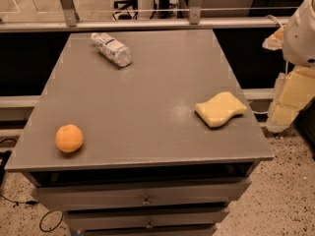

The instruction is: Move blue plastic bottle near sponge

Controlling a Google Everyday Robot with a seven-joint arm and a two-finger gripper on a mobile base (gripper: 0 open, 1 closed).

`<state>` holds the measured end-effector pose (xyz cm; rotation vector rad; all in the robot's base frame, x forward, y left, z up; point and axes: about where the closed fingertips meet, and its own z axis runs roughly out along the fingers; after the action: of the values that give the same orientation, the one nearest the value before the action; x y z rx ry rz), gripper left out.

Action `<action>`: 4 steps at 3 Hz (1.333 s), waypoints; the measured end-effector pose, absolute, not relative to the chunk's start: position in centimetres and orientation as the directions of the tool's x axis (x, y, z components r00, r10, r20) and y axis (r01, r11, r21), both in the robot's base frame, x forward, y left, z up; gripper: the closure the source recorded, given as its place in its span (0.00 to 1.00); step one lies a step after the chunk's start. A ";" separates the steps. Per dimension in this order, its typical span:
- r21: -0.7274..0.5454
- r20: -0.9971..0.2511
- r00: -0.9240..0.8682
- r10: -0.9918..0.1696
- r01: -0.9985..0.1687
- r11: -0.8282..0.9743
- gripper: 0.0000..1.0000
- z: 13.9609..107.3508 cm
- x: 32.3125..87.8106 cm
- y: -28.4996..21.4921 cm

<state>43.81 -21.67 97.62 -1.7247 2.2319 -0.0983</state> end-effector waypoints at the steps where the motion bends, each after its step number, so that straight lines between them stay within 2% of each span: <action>1: -0.252 -0.217 -0.213 -0.953 -0.930 0.266 0.00 97.7 44.5 -21.3; 3: -0.305 -0.380 -0.096 -0.920 -0.926 0.222 0.00 98.3 54.0 -14.4; 4: -0.313 -0.507 -0.046 -0.861 -0.921 0.234 0.00 97.6 57.8 -9.5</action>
Offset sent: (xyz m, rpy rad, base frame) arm 0.0726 0.0379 0.0002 0.0905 -0.0649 0.0706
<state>57.83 -9.47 97.61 -1.6300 1.9058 0.1280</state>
